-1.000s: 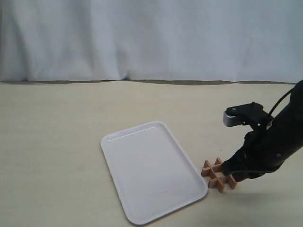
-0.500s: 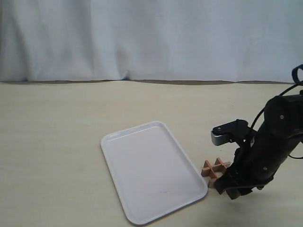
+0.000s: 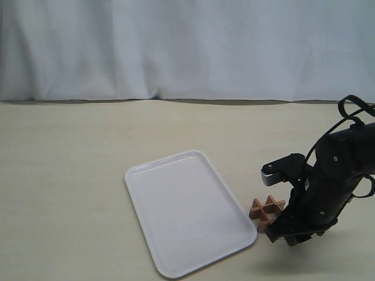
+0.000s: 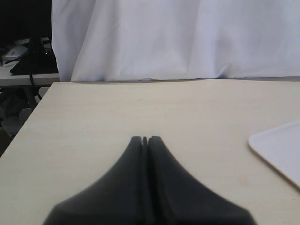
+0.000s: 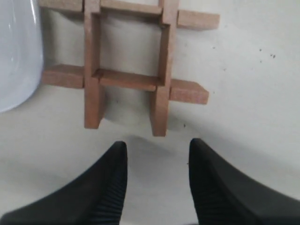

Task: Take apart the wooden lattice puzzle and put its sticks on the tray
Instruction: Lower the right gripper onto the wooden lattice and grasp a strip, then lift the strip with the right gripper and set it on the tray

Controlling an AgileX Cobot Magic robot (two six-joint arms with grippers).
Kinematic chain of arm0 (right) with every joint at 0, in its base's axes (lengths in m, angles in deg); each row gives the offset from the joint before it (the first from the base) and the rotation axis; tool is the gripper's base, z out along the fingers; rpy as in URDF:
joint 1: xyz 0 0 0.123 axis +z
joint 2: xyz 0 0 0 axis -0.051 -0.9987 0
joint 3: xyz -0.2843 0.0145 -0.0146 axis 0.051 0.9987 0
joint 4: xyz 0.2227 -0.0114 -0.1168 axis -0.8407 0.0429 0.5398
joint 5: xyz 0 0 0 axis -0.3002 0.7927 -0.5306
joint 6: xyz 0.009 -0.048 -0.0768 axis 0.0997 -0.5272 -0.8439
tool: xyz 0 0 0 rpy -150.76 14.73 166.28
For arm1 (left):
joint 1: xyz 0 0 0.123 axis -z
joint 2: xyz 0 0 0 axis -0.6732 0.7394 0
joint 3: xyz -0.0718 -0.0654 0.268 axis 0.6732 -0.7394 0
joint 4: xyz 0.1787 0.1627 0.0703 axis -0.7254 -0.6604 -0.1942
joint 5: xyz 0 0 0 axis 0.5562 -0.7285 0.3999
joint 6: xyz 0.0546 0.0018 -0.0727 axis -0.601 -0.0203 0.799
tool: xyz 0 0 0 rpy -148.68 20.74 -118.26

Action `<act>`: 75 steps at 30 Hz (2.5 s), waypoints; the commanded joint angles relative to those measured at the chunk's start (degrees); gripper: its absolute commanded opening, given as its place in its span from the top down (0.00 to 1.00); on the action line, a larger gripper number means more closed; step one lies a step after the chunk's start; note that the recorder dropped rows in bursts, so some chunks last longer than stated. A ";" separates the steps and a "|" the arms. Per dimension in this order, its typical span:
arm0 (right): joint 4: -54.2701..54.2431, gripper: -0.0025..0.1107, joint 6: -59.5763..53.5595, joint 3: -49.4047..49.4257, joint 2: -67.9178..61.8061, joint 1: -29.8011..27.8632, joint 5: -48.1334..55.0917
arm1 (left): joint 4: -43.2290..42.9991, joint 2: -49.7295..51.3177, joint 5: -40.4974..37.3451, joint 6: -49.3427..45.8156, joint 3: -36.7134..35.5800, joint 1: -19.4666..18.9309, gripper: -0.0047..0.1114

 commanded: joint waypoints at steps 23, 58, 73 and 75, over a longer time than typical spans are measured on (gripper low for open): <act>1.82 0.94 1.01 -2.88 -2.67 0.09 1.06 | -0.10 -0.02 0.66 0.14 -0.15 0.00 0.96; -7.75 0.94 -1.82 -31.86 -13.77 22.44 -0.65 | -0.10 -0.02 0.56 0.14 -0.15 0.00 0.96; -2.95 0.63 5.66 -34.61 -18.81 22.44 -2.30 | -0.10 -0.02 0.68 0.14 -0.15 0.00 0.96; -2.95 0.57 5.40 -34.61 -17.38 22.69 -1.57 | -0.10 -0.02 0.68 0.14 -0.15 0.00 0.96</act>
